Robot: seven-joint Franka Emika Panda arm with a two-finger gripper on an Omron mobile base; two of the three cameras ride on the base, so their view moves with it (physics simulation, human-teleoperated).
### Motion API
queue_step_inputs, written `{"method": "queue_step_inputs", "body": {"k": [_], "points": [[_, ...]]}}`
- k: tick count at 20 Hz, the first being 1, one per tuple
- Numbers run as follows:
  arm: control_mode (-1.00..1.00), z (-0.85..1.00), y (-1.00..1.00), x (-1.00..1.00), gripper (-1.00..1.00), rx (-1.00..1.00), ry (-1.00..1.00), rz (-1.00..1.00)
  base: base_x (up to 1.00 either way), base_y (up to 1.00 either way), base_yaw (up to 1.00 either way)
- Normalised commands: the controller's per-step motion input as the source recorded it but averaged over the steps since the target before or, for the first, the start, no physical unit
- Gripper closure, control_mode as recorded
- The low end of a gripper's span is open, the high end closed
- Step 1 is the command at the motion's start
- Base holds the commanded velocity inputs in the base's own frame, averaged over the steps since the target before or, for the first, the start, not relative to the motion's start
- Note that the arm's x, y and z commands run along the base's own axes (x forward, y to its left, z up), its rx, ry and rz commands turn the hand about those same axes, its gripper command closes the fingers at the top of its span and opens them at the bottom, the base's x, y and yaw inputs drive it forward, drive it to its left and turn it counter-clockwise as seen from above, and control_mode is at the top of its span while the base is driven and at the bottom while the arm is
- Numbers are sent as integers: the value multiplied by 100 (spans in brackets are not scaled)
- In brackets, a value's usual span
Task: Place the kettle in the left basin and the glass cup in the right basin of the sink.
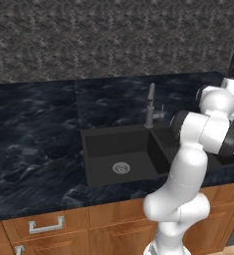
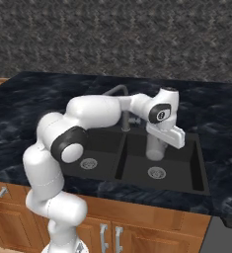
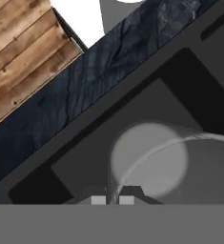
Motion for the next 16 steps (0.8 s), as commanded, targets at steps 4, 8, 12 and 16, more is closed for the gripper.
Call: {"method": "queue_step_inputs", "body": {"k": [4, 8, 12, 16], "points": [[-100, -38, 0, 45, 100, 7, -8, 12, 0, 0, 0], [-100, -37, 0, 40, 100, 1, -11, 7, 0, 0, 0], [-100, -41, 0, 32, 100, 0, -11, 4, 0, 0, 0], [-100, -38, 0, 22, 100, 0, -5, 2, 0, 0, 0]]}}
